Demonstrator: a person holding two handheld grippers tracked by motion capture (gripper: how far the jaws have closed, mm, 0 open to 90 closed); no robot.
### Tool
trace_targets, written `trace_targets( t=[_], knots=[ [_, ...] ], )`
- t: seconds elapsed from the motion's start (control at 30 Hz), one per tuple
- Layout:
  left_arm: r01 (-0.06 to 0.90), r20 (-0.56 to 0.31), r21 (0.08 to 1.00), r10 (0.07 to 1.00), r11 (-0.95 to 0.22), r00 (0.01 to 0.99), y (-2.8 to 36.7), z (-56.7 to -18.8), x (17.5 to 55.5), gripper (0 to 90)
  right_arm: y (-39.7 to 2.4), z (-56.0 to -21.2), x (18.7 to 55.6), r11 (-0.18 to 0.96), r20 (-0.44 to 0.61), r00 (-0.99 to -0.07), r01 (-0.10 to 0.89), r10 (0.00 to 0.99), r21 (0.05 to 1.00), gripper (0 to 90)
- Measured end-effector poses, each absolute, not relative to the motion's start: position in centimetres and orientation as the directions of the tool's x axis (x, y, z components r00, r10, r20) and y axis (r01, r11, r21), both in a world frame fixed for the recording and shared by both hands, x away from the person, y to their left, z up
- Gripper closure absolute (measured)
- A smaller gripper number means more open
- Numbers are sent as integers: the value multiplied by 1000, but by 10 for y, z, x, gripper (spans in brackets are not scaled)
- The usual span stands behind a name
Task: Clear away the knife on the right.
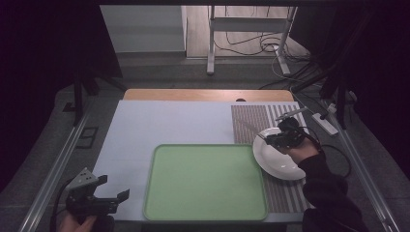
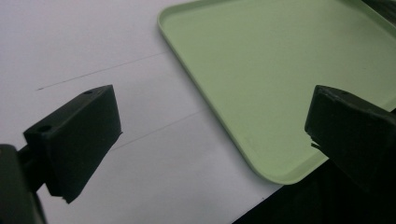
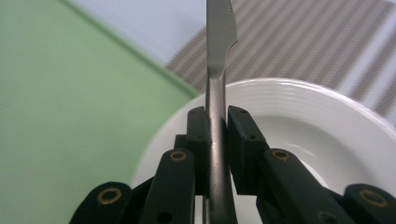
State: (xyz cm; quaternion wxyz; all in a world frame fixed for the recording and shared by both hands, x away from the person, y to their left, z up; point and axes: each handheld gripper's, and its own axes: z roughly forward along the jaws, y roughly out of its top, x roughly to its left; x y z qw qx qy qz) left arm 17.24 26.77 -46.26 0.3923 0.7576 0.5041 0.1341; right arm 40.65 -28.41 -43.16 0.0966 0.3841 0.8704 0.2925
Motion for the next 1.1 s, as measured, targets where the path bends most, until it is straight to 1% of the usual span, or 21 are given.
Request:
trace_targets(
  t=[0.1,0.17,0.3,0.37,0.43,0.6,0.63,0.67,0.7,0.8,0.9,0.97,1.0,1.07,1.1],
  knots=[
    [659,-192,729,869,-185,456,268,-463,172,33,-268,-433,388,571,50,-728,577,684,584,804],
    [660,-192,729,869,-185,455,267,-463,172,33,-265,-434,384,576,55,-735,573,676,583,804],
    [660,-192,728,869,-185,455,267,-463,173,33,-248,-441,363,611,67,-772,550,633,569,804],
    [660,-192,728,869,-185,455,267,-463,173,33,-246,-442,360,617,70,-775,550,627,564,804],
    [660,-192,728,869,-185,455,267,-463,173,33,-235,-450,347,643,83,-789,553,609,530,804],
    [660,-191,728,869,-187,457,267,-463,173,33,-222,-462,333,688,94,-815,539,572,487,804],
    [659,-191,728,869,-186,457,267,-463,173,33,-215,-467,326,710,99,-825,533,556,460,803],
    [659,-191,728,869,-186,457,267,-463,173,32,-215,-467,326,710,99,-825,533,556,460,803],
    [659,-191,728,869,-187,457,267,-463,173,33,-209,-473,320,726,107,-832,531,544,438,803],
    [659,-189,728,869,-189,458,267,-463,173,33,-205,-478,317,742,112,-839,526,532,416,802],
    [658,-188,730,869,-188,458,267,-463,173,33,-199,-488,314,768,110,-846,521,521,373,800],
    [658,-188,729,869,-189,458,267,-463,173,33,-196,-494,314,787,127,-850,523,512,326,791],
    [658,-188,729,869,-190,459,267,-463,173,33,-195,-496,314,786,139,-849,525,509,327,779],
    [659,-186,727,869,-193,459,267,-463,173,33,-194,-492,316,767,163,-844,533,511,357,720],
    [659,-185,727,869,-193,459,267,-463,173,33,-194,-488,318,754,176,-842,535,509,380,722]
  ],
)
